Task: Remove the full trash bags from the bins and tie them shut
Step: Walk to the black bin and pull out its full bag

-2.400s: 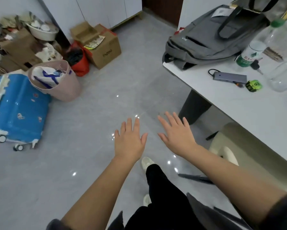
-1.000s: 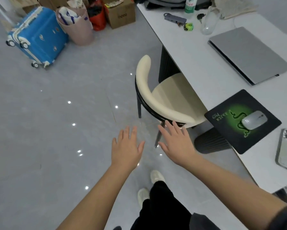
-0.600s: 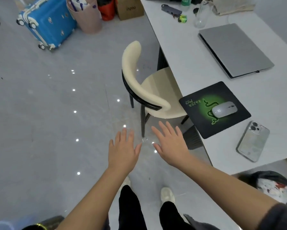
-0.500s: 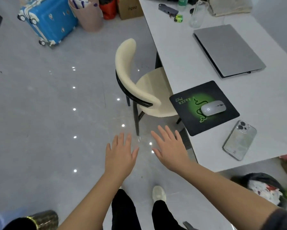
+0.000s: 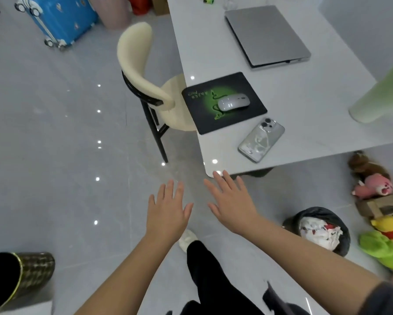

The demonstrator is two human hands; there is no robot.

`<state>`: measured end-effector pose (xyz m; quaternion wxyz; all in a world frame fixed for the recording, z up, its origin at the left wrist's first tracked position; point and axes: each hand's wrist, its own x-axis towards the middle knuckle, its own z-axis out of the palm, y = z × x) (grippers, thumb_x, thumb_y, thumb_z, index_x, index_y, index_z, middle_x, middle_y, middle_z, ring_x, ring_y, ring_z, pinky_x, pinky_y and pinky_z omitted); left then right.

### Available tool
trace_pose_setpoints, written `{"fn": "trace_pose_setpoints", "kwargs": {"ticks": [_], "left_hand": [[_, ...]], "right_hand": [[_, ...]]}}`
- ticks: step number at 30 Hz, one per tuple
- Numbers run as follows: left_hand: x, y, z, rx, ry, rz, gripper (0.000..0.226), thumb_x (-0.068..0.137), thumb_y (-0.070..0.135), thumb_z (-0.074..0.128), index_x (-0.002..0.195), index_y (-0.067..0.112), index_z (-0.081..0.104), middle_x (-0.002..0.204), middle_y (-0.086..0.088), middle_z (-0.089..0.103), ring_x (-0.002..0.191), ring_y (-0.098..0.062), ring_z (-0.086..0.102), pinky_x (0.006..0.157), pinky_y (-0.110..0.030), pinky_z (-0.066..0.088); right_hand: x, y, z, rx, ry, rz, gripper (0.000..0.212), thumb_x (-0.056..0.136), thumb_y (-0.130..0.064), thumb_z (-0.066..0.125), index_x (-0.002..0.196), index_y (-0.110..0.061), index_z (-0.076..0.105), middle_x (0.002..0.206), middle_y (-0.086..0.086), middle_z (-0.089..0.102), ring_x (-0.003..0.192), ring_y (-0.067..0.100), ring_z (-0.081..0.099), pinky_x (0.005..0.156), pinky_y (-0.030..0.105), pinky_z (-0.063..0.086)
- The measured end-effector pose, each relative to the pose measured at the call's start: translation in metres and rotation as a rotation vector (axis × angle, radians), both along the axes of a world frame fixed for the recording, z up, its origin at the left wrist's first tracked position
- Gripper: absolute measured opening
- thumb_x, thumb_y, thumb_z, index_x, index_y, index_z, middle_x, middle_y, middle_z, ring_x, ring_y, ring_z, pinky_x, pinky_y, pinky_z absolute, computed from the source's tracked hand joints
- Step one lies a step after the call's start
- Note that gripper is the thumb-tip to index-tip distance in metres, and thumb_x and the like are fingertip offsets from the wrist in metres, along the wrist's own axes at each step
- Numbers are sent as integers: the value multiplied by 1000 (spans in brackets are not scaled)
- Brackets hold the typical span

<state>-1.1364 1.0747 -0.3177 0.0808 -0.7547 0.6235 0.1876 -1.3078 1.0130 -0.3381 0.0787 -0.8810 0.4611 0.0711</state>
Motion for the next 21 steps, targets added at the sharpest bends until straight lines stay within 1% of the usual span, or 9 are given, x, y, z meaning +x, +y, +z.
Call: {"fn": "trace_pose_setpoints", "kwargs": {"ticks": [2,6,9,12,14,17,18,21], "left_hand": [[-29,23,-7,8,8,13,64,97,52,24,151,21,8,160,-6,10,146,-26,12,115,-46,19],[-87,57,-9,20,36,32,64,97,51,27,151,21,12,159,-7,14,146,-27,15,115,-47,21],[-133,67,-10,21,34,7,63,97,51,26,151,21,12,159,-6,14,146,-26,14,115,-47,19],[-184,69,-23,28,35,-10,63,97,51,26,151,21,11,159,-6,15,145,-26,15,115,-46,17],[-224,67,-39,46,35,-19,63,97,51,25,151,21,10,159,-6,14,145,-25,15,115,-46,18],[-288,67,-72,86,21,-44,64,98,52,21,151,21,6,160,-6,9,146,-25,12,116,-46,18],[-308,65,-86,98,23,-53,64,98,52,21,151,21,6,160,-6,8,146,-25,11,116,-46,18],[-363,55,-138,126,29,-73,63,98,51,22,151,20,6,160,-7,6,146,-26,11,116,-47,17]], "right_hand": [[-28,21,-2,12,6,12,63,83,-45,62,138,-19,45,144,14,45,133,36,41,102,56,36],[-84,51,-4,92,30,17,62,92,-42,49,146,-19,31,154,12,28,142,34,24,111,55,22],[-132,63,-7,108,64,-7,59,90,-43,52,143,-19,38,151,12,36,140,35,30,108,56,27],[-187,67,-21,142,70,-43,59,91,-42,51,144,-20,37,152,12,34,140,35,29,108,56,27],[-229,68,-35,168,66,-71,59,93,-42,47,146,-21,32,154,11,30,143,33,24,110,55,24],[-293,69,-68,228,61,-109,60,97,-43,37,150,-25,15,159,7,14,147,29,8,115,50,13],[-313,68,-81,247,63,-121,60,98,-43,35,151,-26,13,160,6,11,147,28,6,116,49,11],[-367,59,-129,269,56,-158,58,98,-44,33,150,-25,13,160,6,10,147,27,5,116,48,11]]}}
